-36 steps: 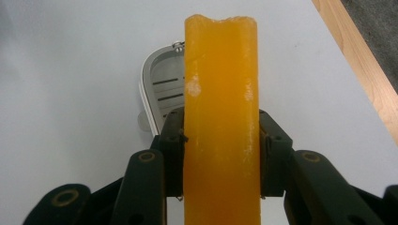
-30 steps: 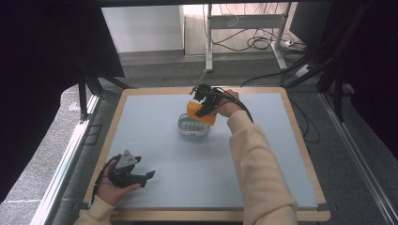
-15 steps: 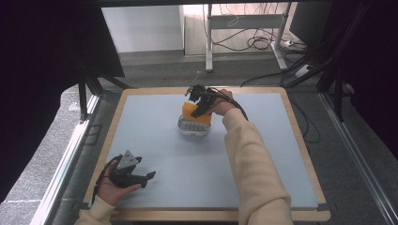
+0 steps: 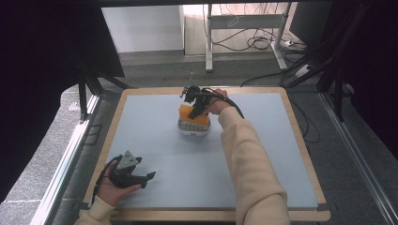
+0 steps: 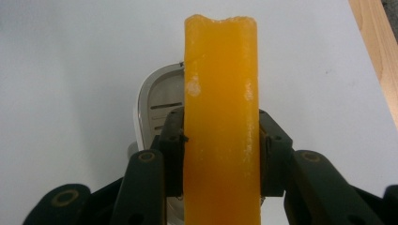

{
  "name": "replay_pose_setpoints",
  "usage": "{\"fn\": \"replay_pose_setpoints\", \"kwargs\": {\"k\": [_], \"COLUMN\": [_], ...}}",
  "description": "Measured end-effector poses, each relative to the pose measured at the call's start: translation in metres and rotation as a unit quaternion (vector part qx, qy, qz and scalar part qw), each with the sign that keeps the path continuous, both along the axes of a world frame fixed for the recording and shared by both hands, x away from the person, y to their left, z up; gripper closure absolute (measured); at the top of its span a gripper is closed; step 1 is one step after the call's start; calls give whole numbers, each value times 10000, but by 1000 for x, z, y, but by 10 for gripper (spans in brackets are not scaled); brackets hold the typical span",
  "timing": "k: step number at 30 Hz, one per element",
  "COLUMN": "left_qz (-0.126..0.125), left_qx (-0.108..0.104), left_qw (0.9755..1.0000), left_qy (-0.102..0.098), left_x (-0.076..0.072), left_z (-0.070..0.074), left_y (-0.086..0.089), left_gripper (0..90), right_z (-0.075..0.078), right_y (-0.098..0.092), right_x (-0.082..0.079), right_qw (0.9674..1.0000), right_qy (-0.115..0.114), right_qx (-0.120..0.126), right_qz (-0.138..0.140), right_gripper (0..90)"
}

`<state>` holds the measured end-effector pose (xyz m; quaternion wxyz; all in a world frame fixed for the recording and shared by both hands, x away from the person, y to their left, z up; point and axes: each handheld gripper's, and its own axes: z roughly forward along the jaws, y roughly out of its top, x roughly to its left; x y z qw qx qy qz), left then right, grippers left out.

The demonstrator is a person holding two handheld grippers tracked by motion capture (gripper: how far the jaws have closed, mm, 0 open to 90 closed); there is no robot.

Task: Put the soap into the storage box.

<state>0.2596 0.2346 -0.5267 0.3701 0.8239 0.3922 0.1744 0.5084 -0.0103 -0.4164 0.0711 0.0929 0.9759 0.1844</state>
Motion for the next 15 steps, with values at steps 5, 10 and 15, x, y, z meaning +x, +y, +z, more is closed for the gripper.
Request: {"fn": "replay_pose_setpoints", "kwargs": {"k": [5,10,15], "left_qz": [0,-34,40], "left_qx": [33,67,-7], "left_qw": [10000,10000,10000], "left_qy": [-15,-19,-32], "left_x": [-1,-1,-1], "left_z": [1,2,3], "left_y": [0,-1,2], "left_gripper": [204,204,204], "right_z": [-7,-16,-15], "right_y": [1,7,8], "right_x": [2,5,2], "right_qw": [10000,9994,9998], "right_qy": [92,250,-46], "right_qx": [-20,-208,30], "right_qz": [4,76,-164], "right_gripper": [615,613,471]}}
